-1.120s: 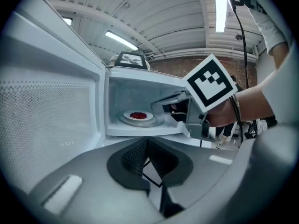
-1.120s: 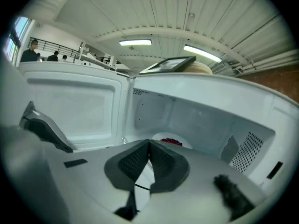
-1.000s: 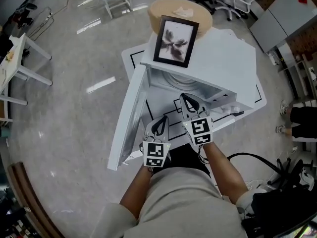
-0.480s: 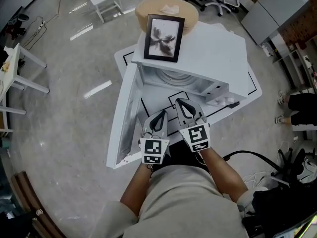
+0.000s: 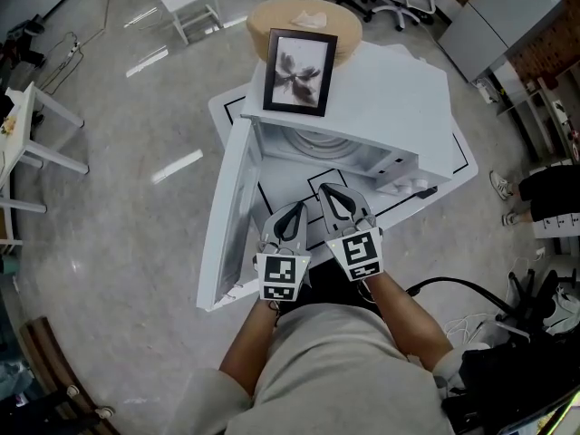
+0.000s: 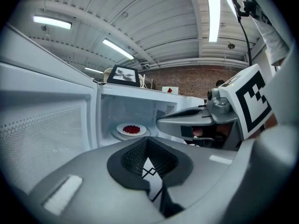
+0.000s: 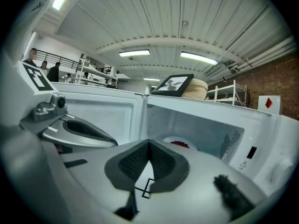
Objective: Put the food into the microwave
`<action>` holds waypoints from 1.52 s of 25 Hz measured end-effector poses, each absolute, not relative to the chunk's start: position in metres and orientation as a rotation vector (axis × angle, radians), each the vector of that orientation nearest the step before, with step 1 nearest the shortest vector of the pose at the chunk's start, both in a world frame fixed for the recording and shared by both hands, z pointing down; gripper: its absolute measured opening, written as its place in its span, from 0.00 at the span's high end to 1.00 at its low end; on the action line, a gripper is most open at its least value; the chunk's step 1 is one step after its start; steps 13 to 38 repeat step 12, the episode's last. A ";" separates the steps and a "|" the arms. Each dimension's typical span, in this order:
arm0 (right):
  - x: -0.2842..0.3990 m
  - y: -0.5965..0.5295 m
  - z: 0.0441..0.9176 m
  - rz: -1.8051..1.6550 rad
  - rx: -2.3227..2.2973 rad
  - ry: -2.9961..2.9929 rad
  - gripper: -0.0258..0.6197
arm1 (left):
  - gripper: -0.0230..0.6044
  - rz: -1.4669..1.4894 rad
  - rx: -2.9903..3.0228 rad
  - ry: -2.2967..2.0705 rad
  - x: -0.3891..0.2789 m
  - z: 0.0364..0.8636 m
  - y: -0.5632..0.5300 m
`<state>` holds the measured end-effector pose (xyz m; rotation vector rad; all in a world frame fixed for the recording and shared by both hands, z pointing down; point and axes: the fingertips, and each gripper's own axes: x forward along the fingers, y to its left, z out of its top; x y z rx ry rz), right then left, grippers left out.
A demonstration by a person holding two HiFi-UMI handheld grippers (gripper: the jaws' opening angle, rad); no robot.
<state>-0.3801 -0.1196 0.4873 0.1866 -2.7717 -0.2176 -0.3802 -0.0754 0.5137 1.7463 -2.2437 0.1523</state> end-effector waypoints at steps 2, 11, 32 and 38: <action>-0.381 -0.119 0.487 -0.220 0.186 -2.771 0.94 | 0.95 0.151 1.746 -2.244 -0.381 0.514 -0.075; -0.381 -0.120 0.488 -0.234 0.187 -2.764 0.94 | 0.95 0.149 1.745 -2.241 -0.380 0.514 -0.074; -0.381 -0.120 0.488 -0.236 0.187 -2.763 0.94 | 0.95 0.150 1.746 -2.240 -0.380 0.514 -0.075; -0.381 -0.120 0.488 -0.236 0.187 -2.763 0.94 | 0.95 0.150 1.746 -2.240 -0.380 0.514 -0.075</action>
